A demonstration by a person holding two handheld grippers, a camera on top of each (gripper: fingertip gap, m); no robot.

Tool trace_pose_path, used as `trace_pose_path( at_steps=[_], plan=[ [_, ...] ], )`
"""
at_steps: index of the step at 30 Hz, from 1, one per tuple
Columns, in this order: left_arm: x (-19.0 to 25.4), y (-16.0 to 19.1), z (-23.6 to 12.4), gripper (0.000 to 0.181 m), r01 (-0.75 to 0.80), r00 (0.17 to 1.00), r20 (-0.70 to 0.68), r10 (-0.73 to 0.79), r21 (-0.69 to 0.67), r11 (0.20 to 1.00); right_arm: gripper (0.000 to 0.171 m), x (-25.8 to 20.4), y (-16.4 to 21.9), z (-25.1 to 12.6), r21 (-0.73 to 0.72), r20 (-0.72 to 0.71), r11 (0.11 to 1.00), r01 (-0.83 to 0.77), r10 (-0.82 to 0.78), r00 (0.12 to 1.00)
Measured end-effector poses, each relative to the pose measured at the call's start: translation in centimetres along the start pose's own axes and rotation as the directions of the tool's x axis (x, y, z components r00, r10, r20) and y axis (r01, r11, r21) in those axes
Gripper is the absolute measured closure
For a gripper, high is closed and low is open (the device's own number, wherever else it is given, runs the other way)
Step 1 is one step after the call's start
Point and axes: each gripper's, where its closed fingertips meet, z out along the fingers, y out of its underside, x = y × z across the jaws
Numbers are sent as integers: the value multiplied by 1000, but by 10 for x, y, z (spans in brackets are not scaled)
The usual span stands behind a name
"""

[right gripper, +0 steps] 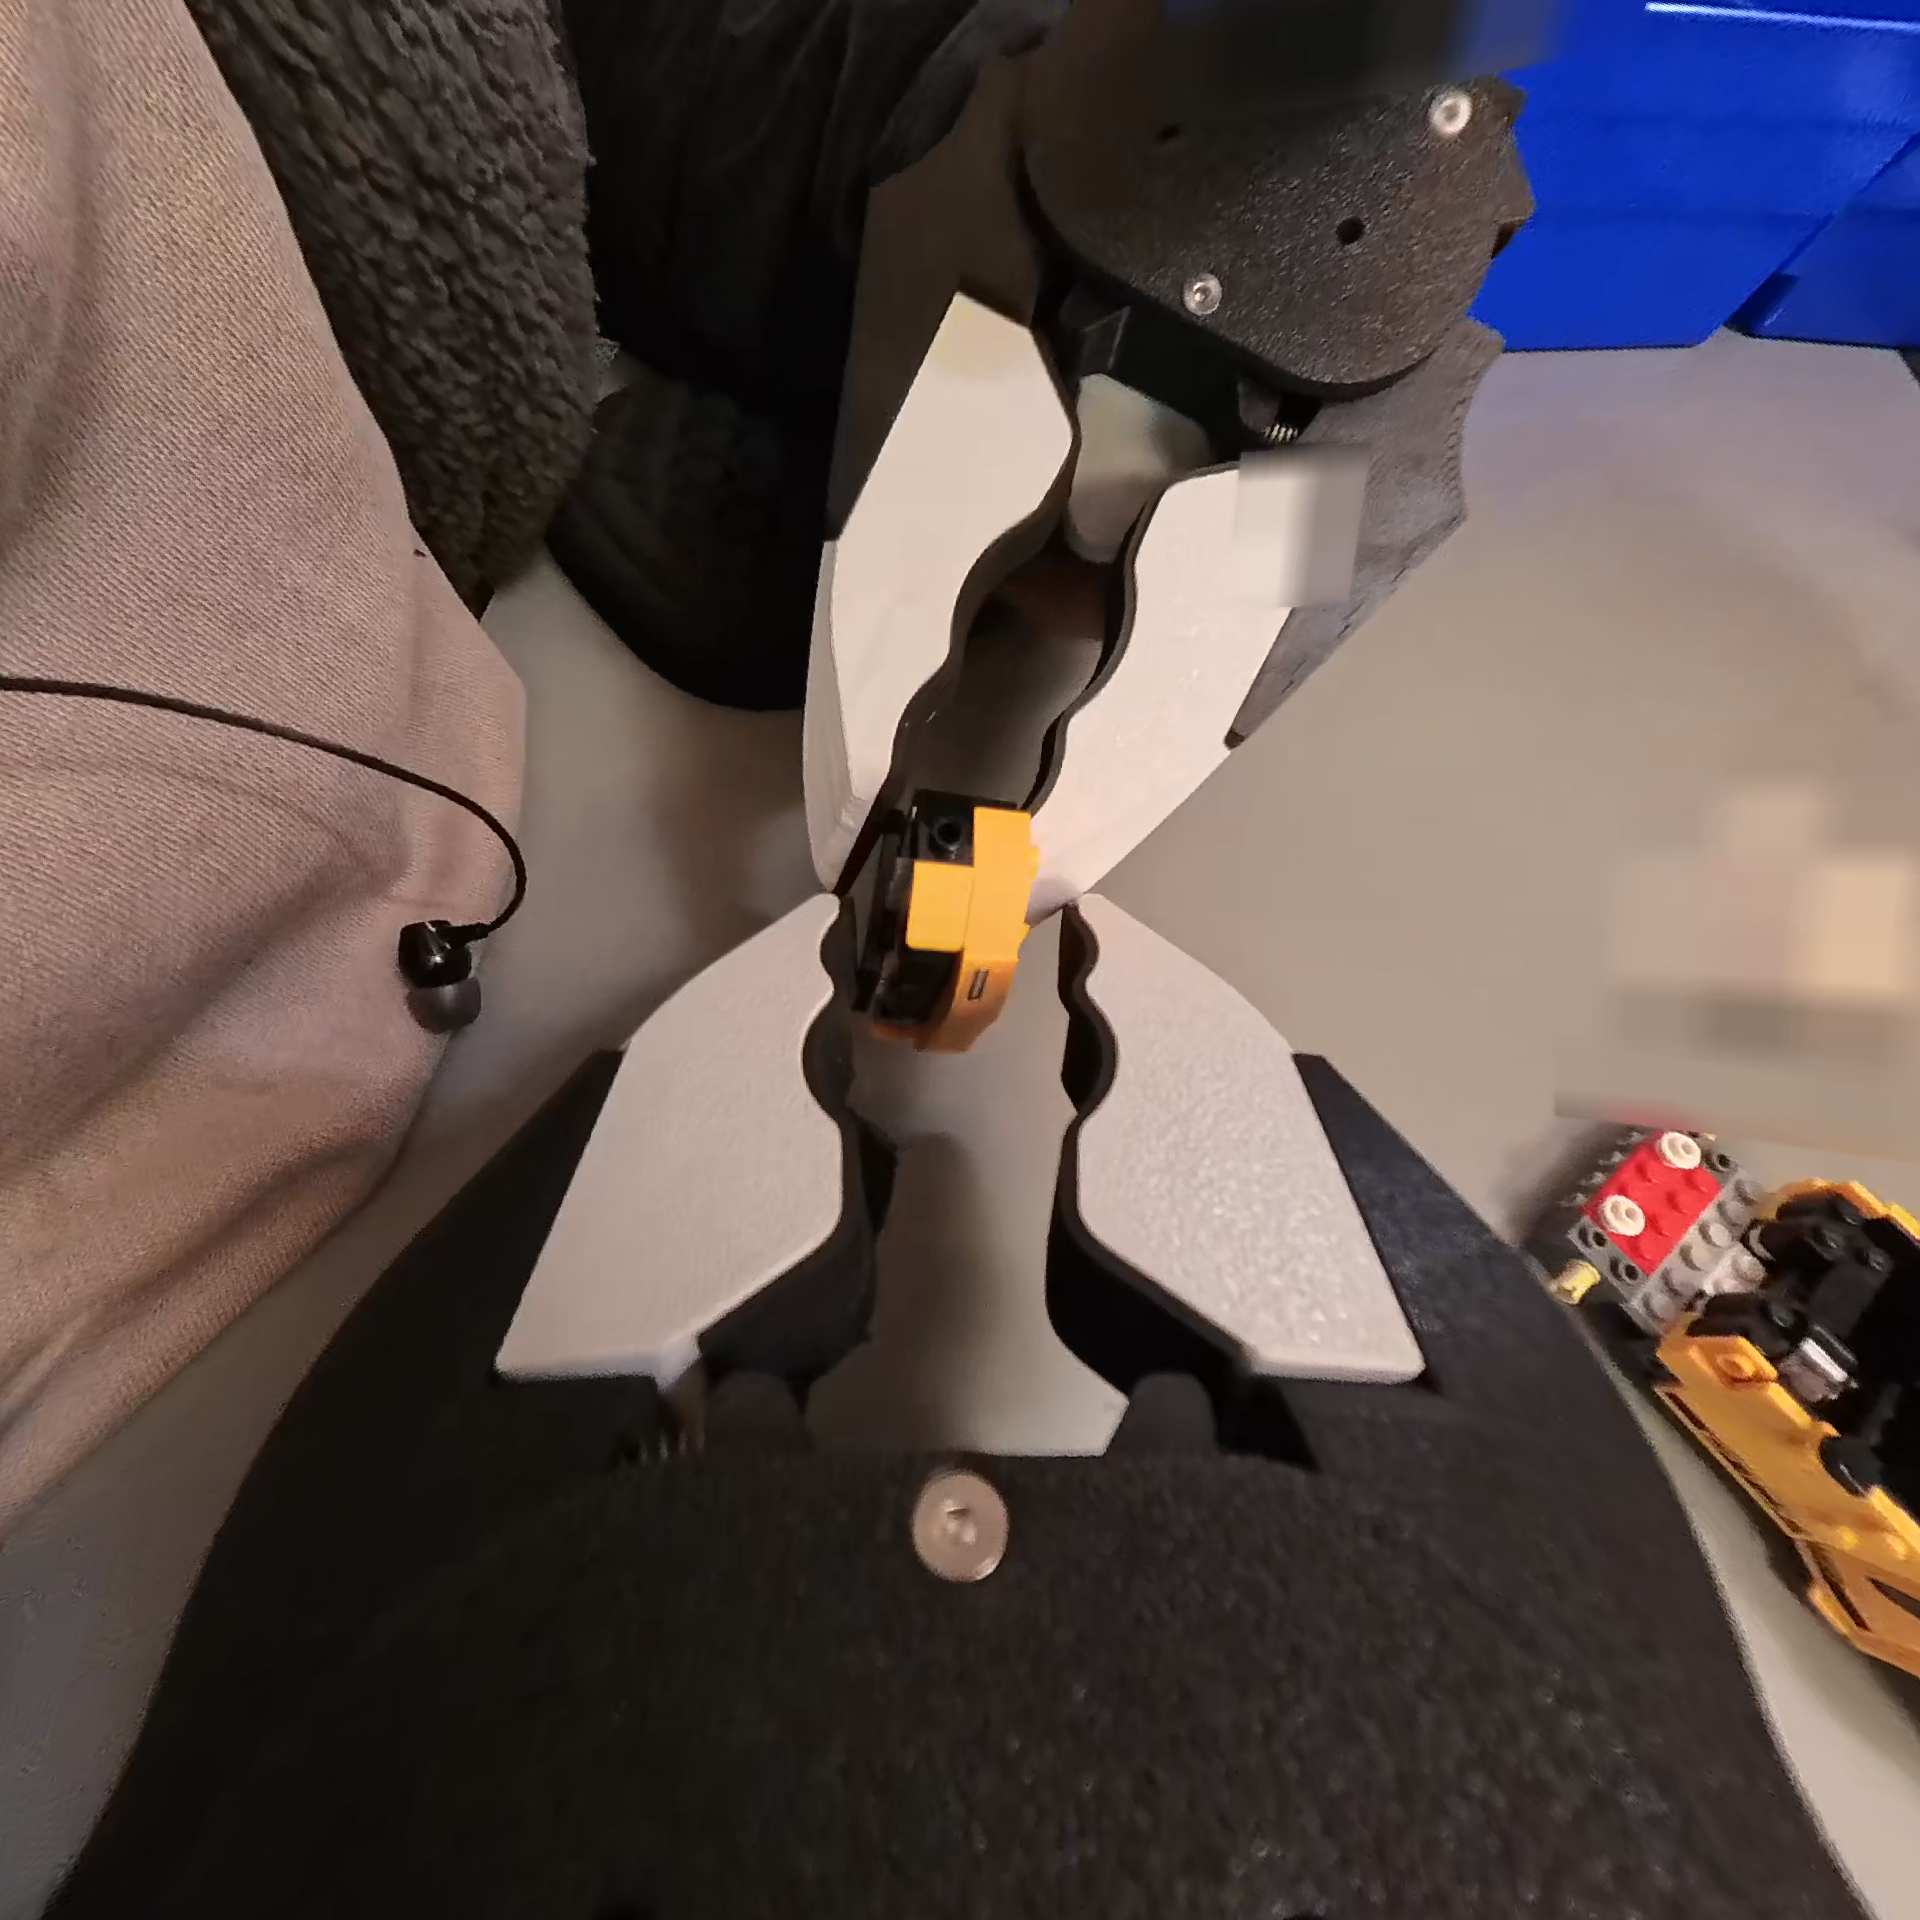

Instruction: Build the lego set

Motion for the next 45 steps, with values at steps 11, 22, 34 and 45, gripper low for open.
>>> trace_pose_path(
  at_steps=[11,22,34,45],
  plan=[
    [3,-8,-6,160,-67,998,-7,67,67,996,138,-1,-11,-5,108,13,993,-41,39,999],
    [-3,-23,-16,161,-144,988,72,134,162,976,145,5,-23,-17,241,8,960,-144,146,989],
    [2,-28,-17,161,-221,973,110,205,162,962,145,1,-29,-22,263,-12,960,-98,105,994],
    [-1,-28,-20,161,-199,977,110,182,169,965,146,6,-30,-21,272,-32,956,-114,127,991]
  ],
)
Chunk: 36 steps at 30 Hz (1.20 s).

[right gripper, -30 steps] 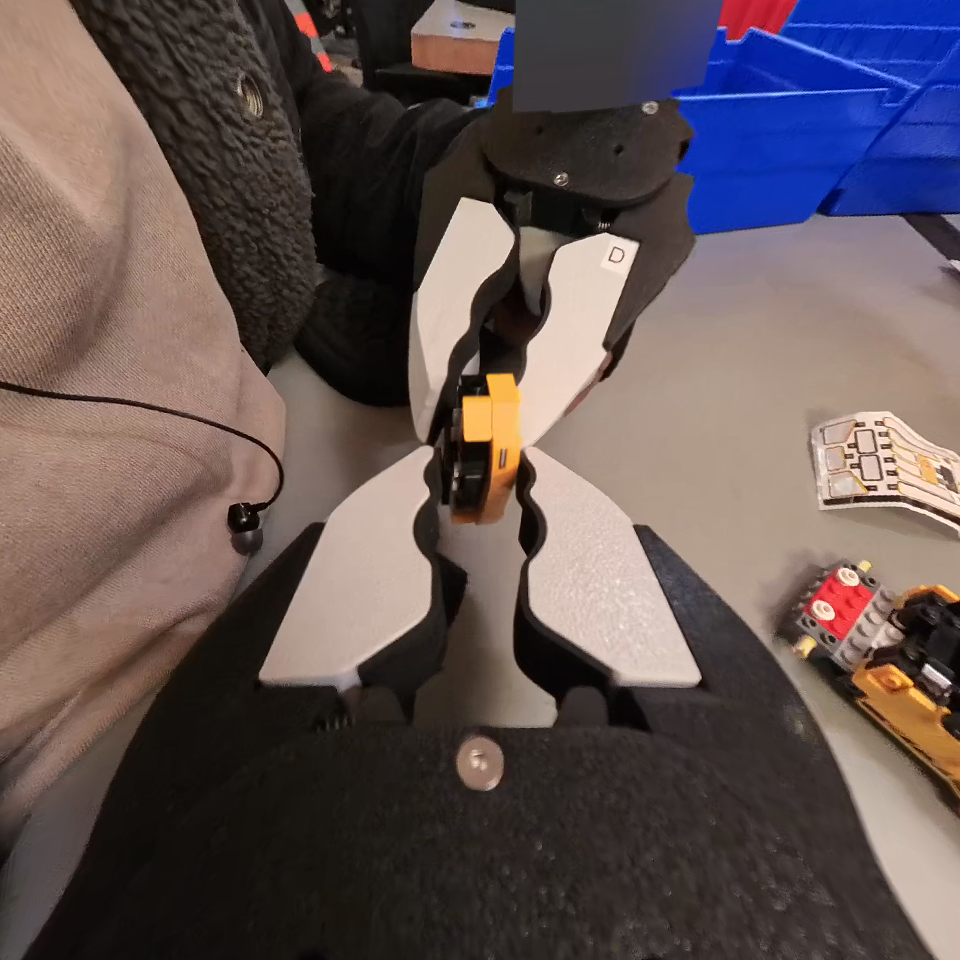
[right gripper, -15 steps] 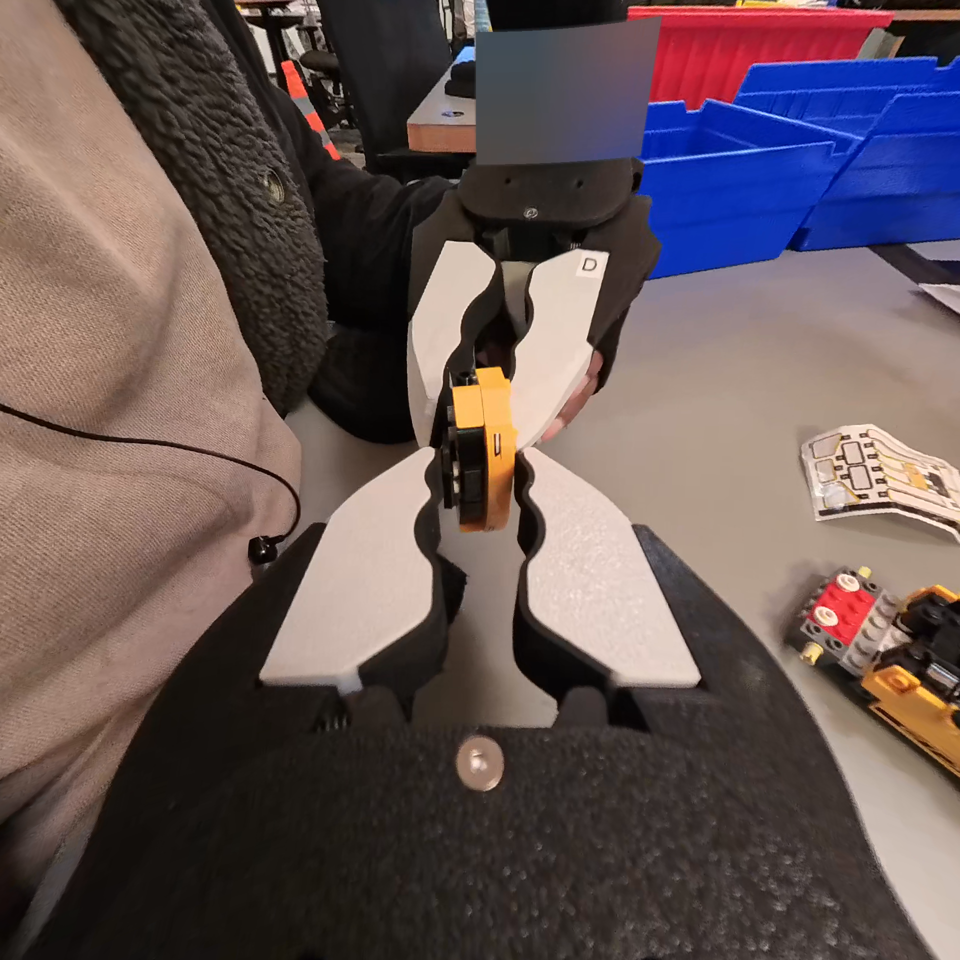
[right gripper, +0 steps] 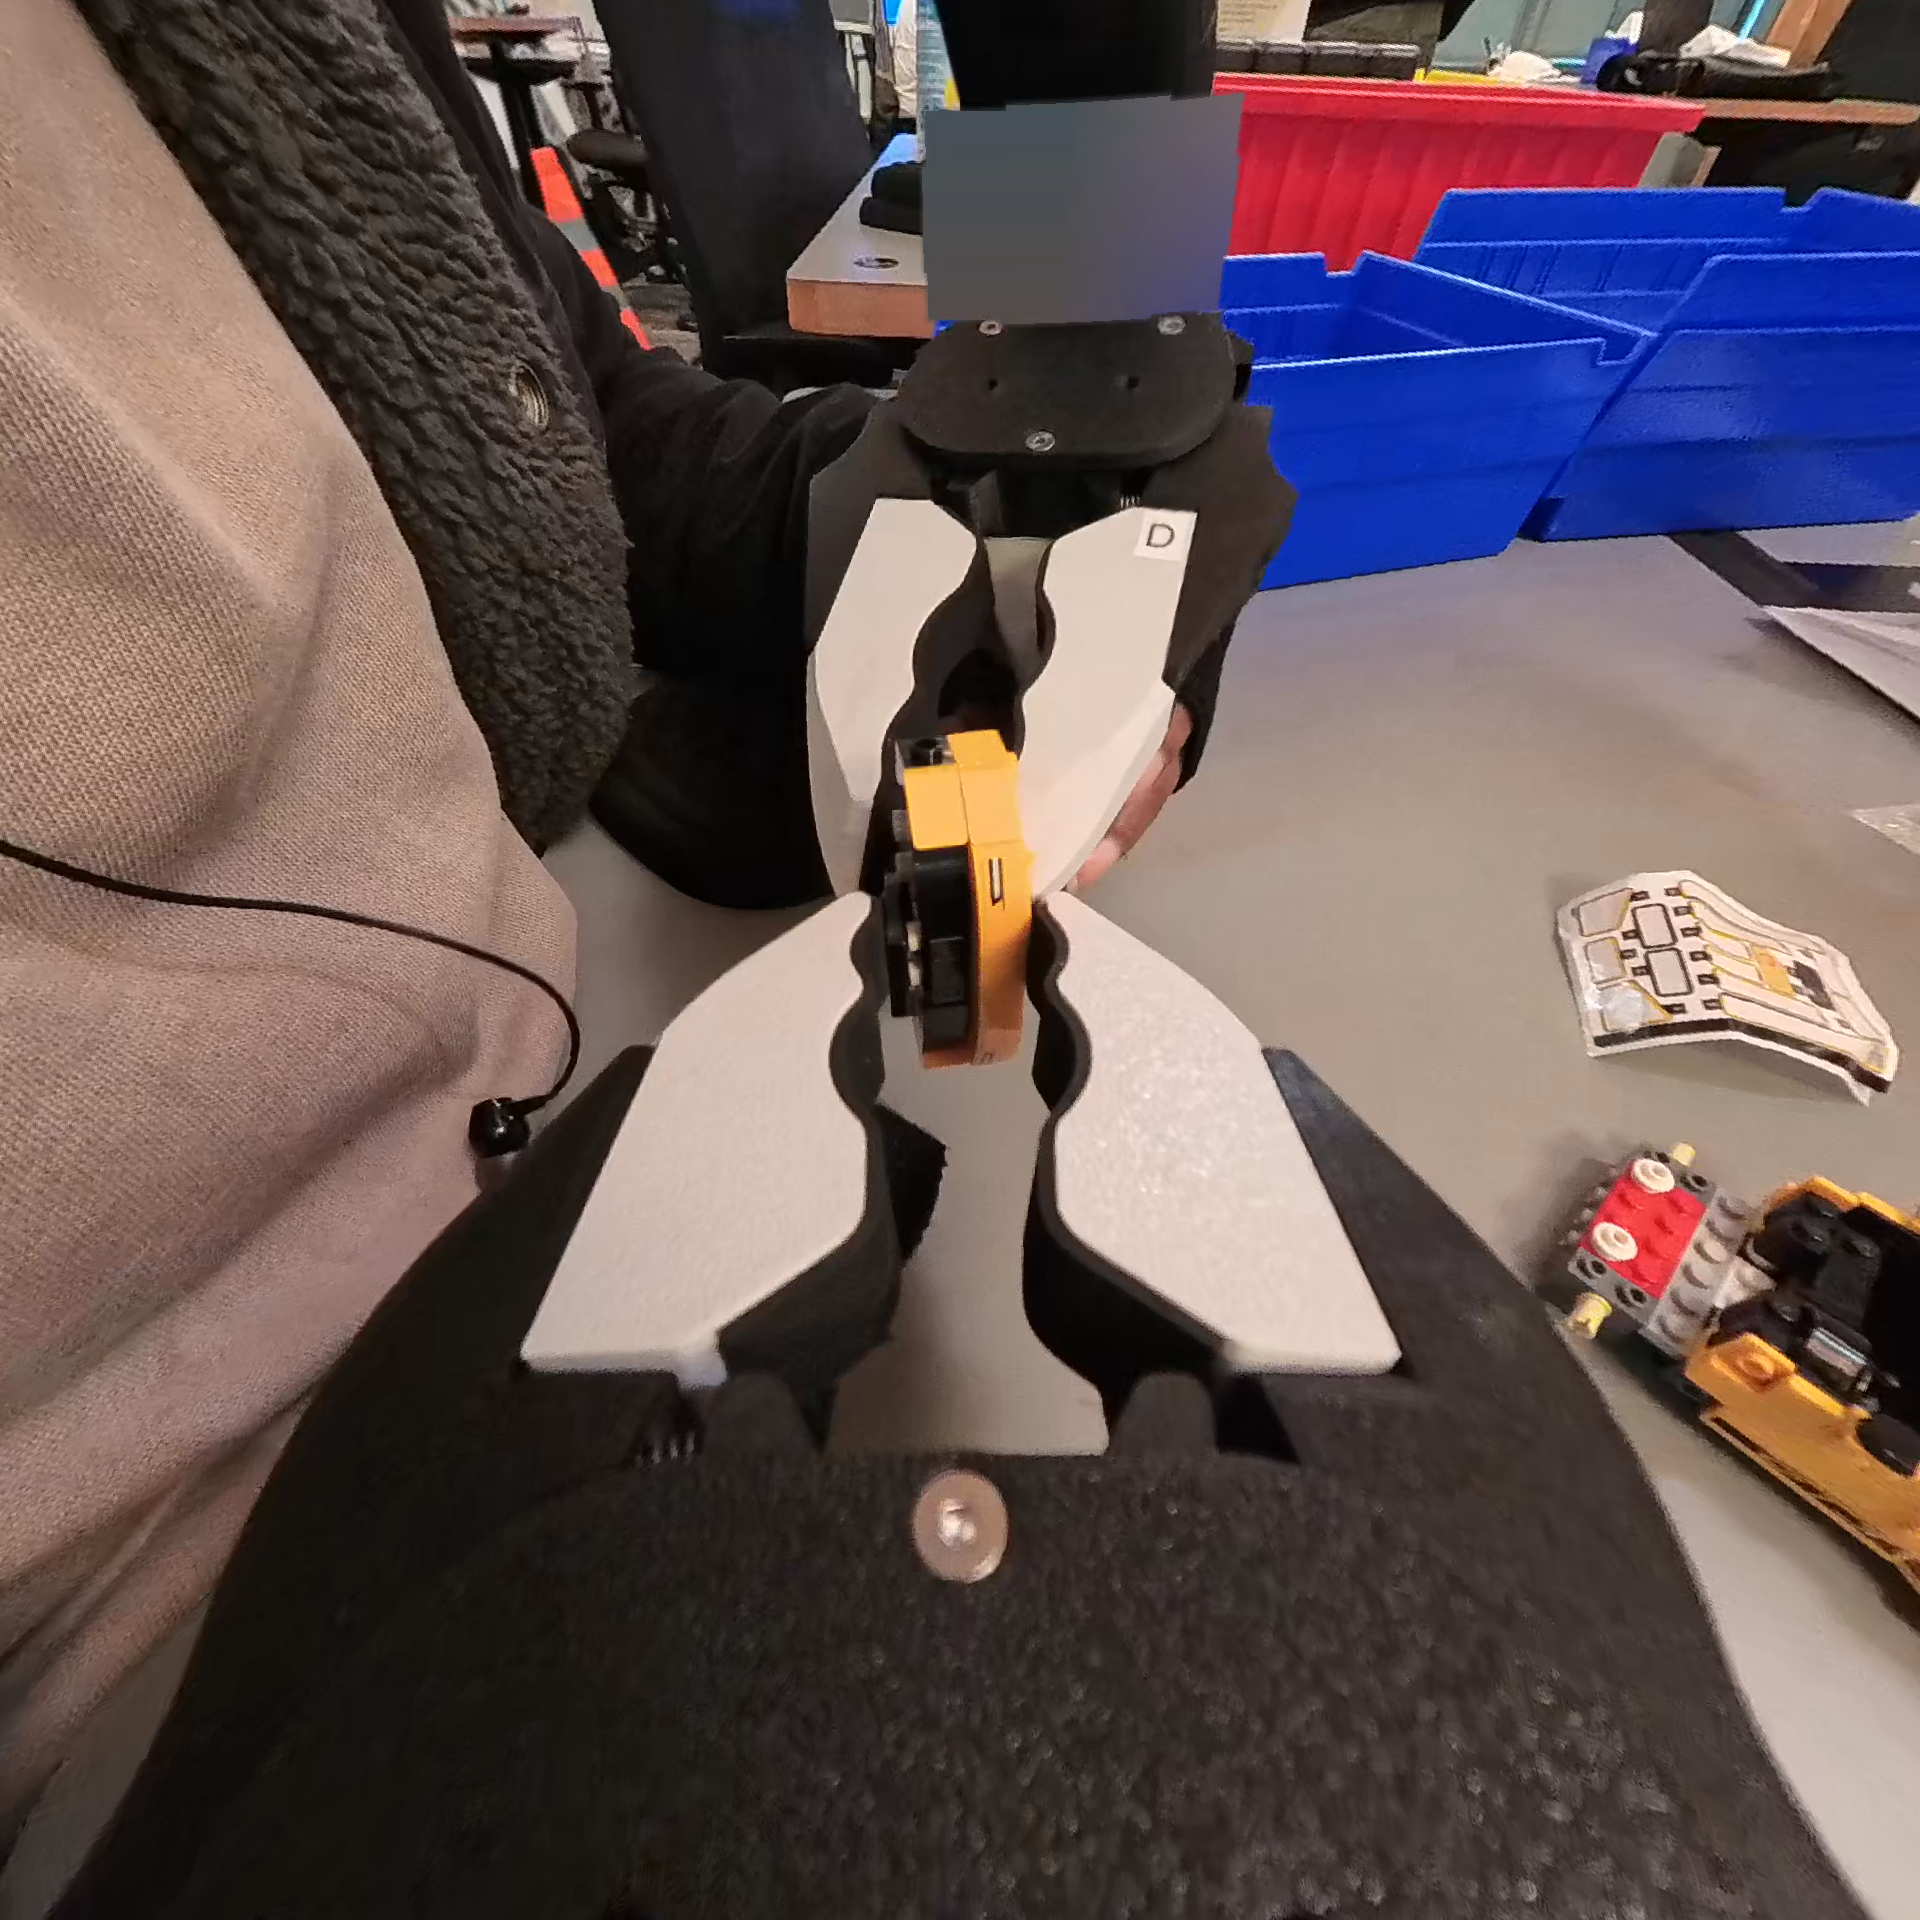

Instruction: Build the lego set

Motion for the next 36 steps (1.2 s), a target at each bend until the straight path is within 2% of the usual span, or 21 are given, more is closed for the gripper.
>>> trace_pose_path(
  at_steps=[36],
  plan=[
    [-23,-1,-3,161,90,991,92,-97,79,993,146,32,-3,9,38,-27,998,-45,46,999]
  ],
)
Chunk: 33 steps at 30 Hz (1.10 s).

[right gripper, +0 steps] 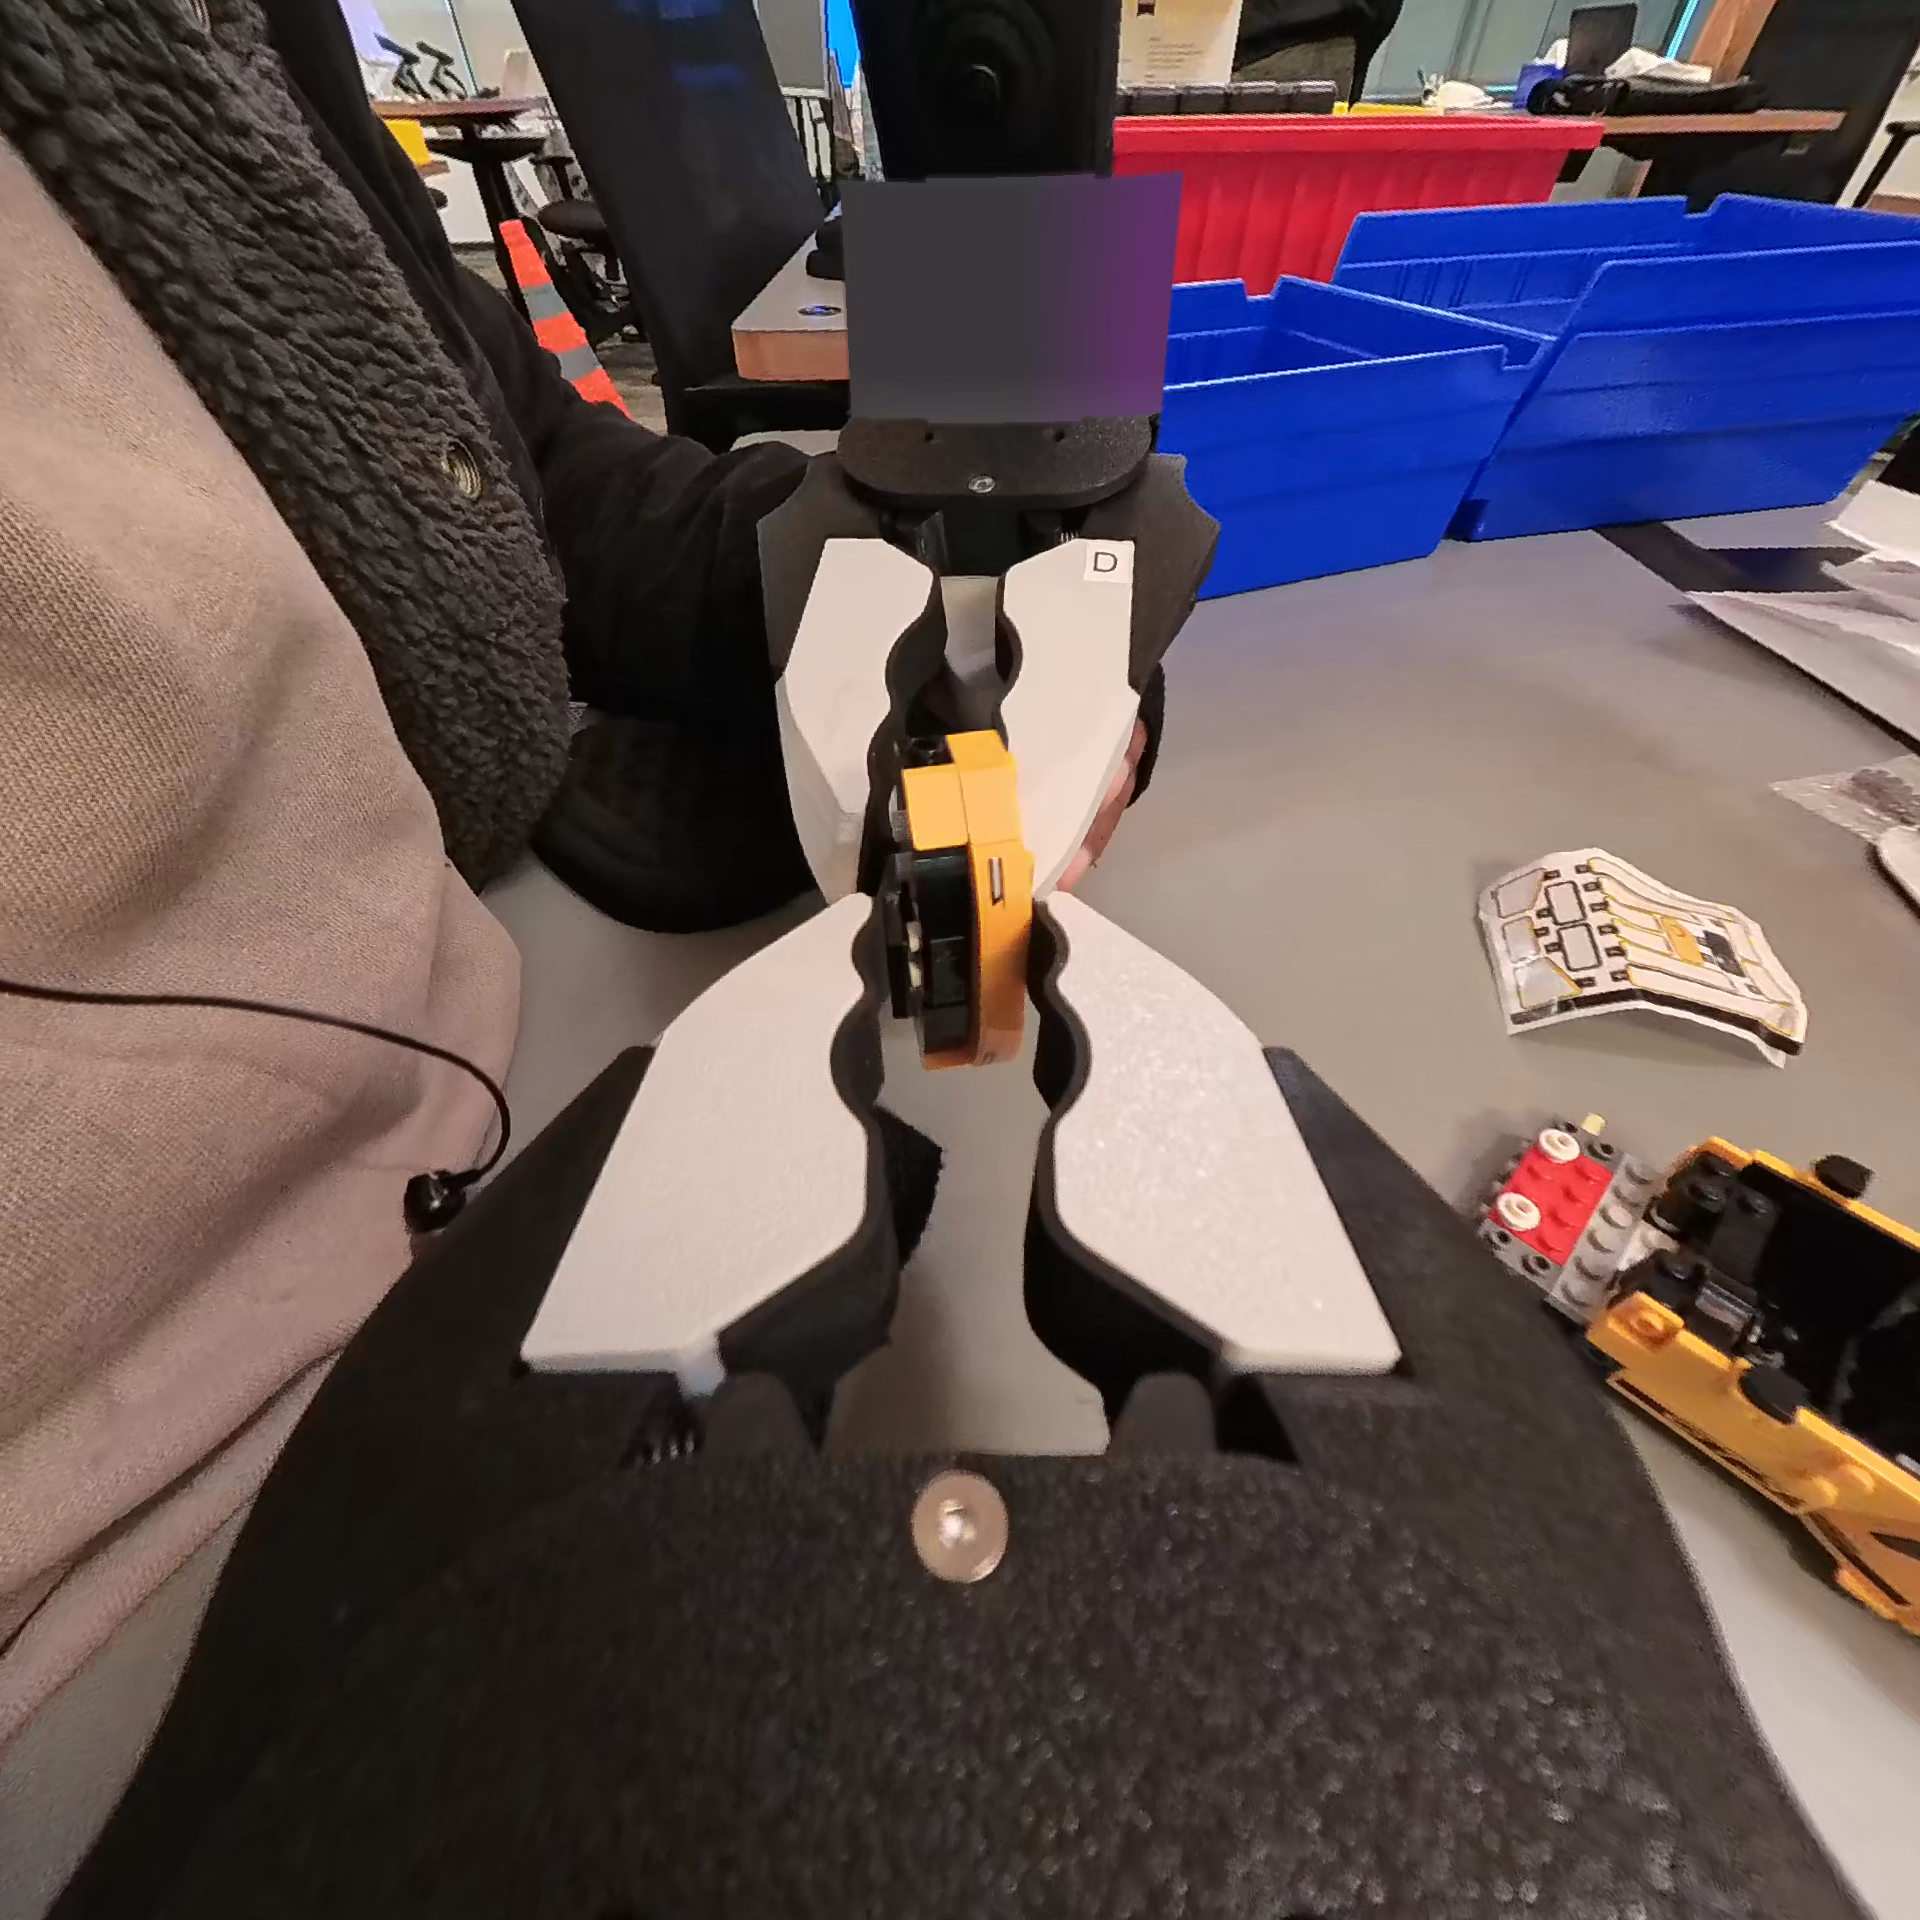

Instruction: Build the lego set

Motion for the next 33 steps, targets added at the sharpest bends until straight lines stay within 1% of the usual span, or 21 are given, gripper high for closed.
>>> trace_pose_path(
  at_steps=[14,20,25,30,33],
  plan=[
    [-18,0,0,164,14,994,108,-15,7,1000,145,21,1,-9,11,-81,999,-47,47,996],
    [-29,-6,-3,152,16,982,185,-23,36,999,146,26,-4,-12,46,-107,997,-58,63,992],
    [-23,-15,-3,153,-8,986,169,-6,82,997,146,22,-6,-11,57,-111,998,-39,45,993],
    [-22,-16,-4,156,-18,987,162,3,87,996,146,19,-10,-13,68,-113,997,-23,31,993],
    [-19,-17,-5,157,-44,988,149,30,94,995,146,13,-12,-14,74,-111,997,13,-5,994]
  ],
)
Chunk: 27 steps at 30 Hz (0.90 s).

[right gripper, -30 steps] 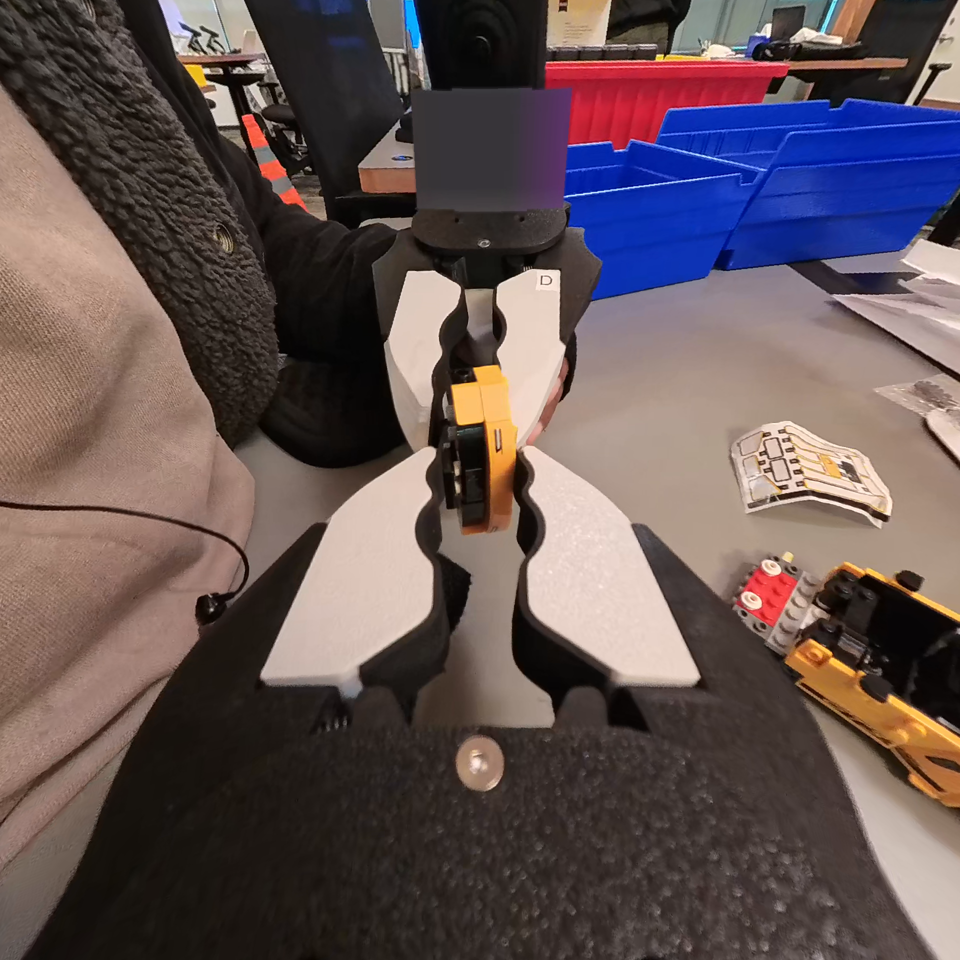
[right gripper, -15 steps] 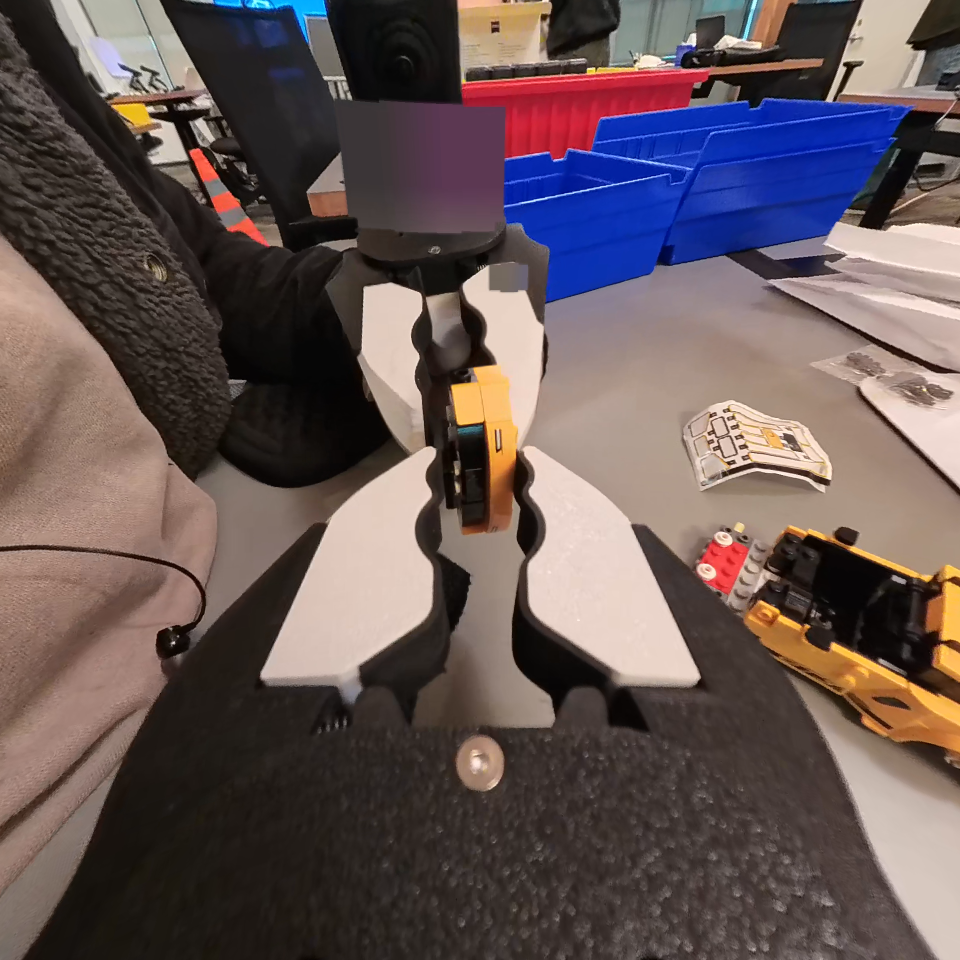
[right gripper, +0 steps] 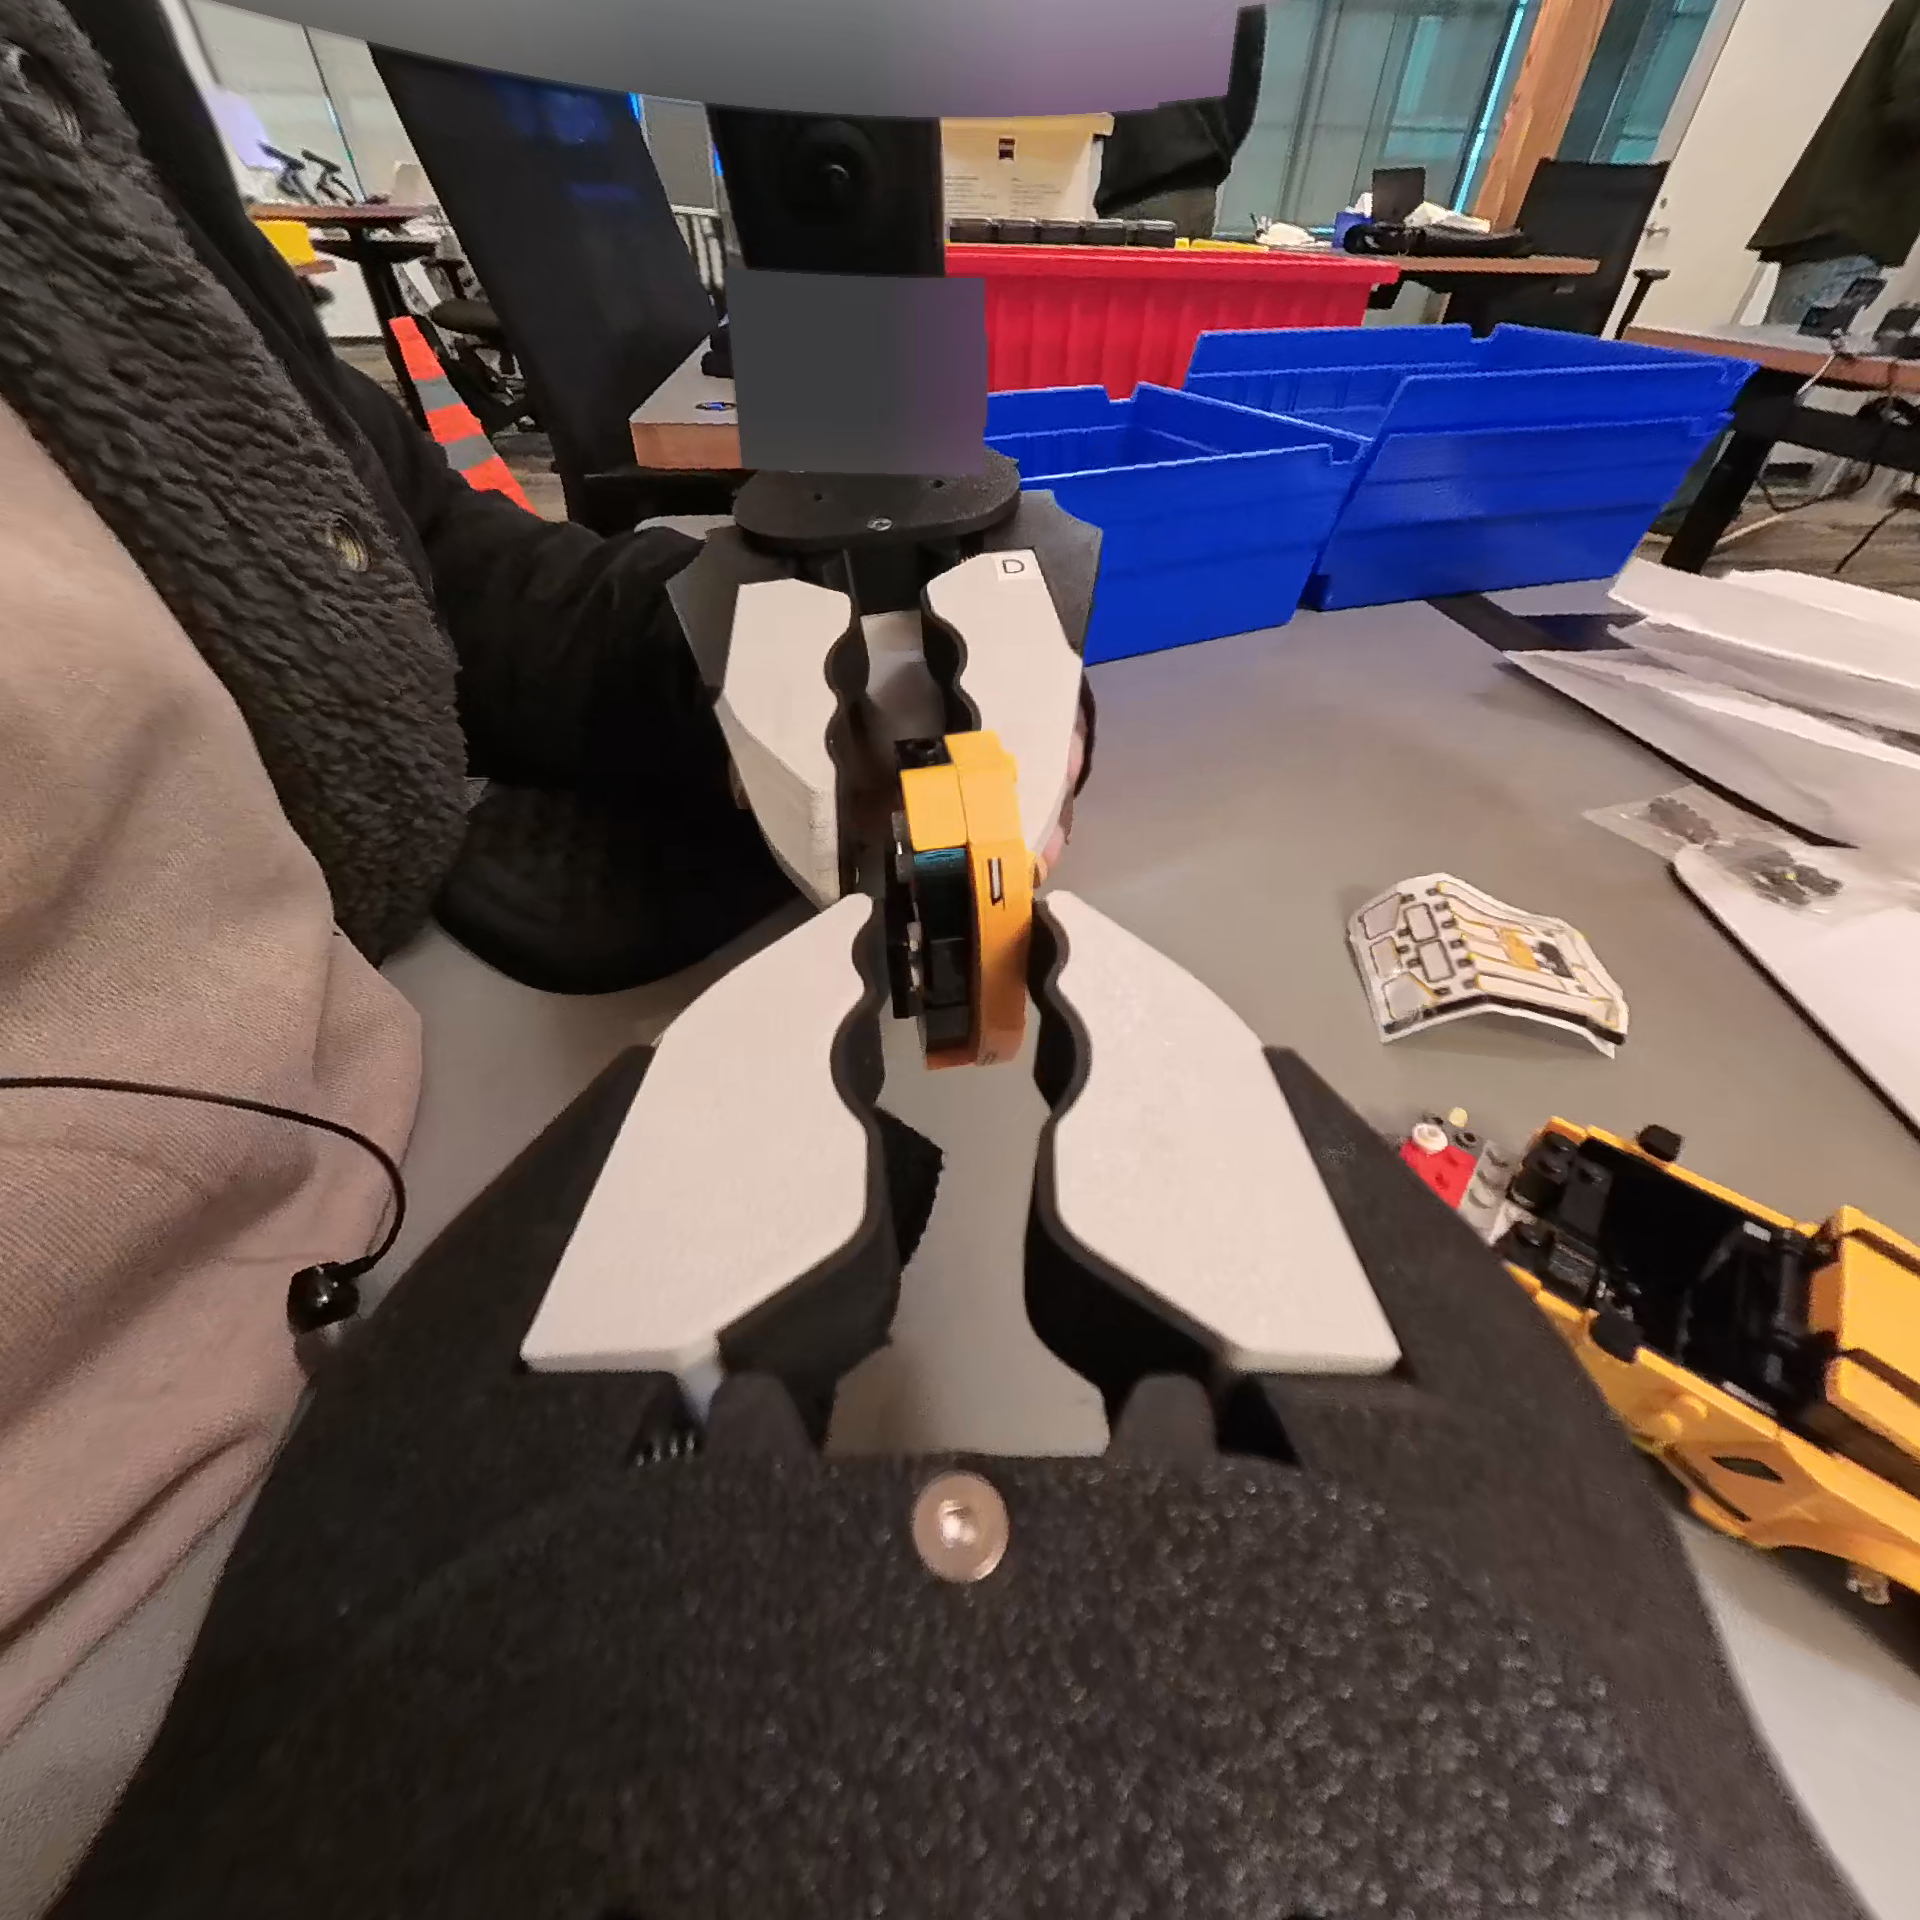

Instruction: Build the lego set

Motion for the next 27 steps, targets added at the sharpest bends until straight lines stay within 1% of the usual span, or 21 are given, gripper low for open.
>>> trace_pose_path(
  at_steps=[4,7,12,15,17,22,25,27],
  plan=[
    [4,0,-4,166,-32,999,-27,32,8,999,146,-11,-2,-1,2,2,998,61,-61,998],
    [9,3,-3,166,-59,997,-49,58,-9,998,146,-17,-2,-1,-15,5,995,102,-102,995],
    [3,2,-4,160,-81,997,-5,81,-13,997,146,-18,-3,-5,-20,-13,991,131,-132,991],
    [6,2,-4,169,-109,994,-11,109,-14,994,146,-17,-3,-6,-25,-34,987,157,-158,987],
    [6,1,-4,170,-131,991,-1,131,-16,991,146,-17,-3,-7,-25,-41,986,165,-166,985],
    [5,2,-5,170,-124,992,-4,124,-6,992,146,-15,-4,-5,-41,-77,976,212,-215,974],
    [-1,3,-7,161,-132,991,26,133,-12,991,146,-14,-3,-3,-62,-98,970,235,-240,966],
    [-2,2,-8,158,-149,988,38,150,-14,989,145,-13,-3,-2,-75,-106,965,250,-257,961]
  ],
)
